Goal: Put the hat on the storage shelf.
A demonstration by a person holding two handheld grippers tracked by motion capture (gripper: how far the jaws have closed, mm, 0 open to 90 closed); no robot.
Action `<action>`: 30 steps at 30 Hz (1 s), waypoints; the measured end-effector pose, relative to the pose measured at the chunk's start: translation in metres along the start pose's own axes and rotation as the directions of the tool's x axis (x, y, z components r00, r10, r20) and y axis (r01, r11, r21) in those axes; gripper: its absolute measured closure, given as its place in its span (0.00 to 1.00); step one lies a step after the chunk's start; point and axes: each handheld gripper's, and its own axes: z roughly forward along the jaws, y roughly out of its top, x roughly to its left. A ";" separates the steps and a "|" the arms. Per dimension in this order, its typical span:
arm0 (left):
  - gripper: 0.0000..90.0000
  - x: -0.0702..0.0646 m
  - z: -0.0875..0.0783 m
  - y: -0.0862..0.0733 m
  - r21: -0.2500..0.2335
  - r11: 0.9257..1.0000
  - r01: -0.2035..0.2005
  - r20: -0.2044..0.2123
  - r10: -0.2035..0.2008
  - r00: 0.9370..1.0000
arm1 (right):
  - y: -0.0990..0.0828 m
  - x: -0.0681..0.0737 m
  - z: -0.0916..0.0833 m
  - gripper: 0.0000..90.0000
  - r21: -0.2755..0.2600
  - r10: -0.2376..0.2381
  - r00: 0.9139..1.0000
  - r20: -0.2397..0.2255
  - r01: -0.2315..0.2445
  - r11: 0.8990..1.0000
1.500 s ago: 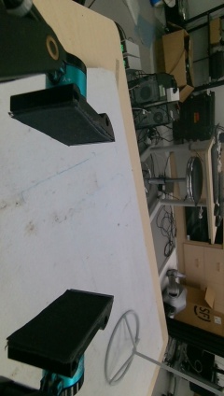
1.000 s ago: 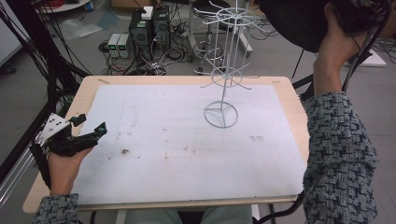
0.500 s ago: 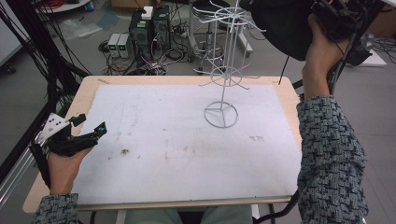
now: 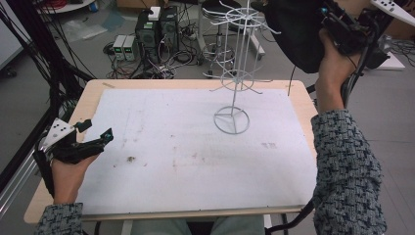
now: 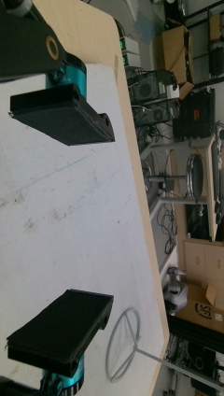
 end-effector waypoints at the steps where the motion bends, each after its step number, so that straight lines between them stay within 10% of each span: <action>1: 0.21 0.000 0.000 0.000 0.000 1.000 0.000 0.000 0.000 1.000 | 0.000 0.000 0.000 0.69 0.000 0.000 1.000 0.000 0.000 1.000; 12: 0.21 0.000 -0.001 0.000 -0.004 1.000 0.003 0.000 -0.003 1.000 | -0.023 -0.009 0.000 0.67 0.032 0.098 0.995 -0.002 -0.098 0.995; 30: 0.21 0.000 -0.001 0.001 -0.005 1.000 0.000 0.001 0.000 1.000 | -0.038 -0.004 -0.003 0.61 0.059 -0.032 0.998 0.052 0.028 0.998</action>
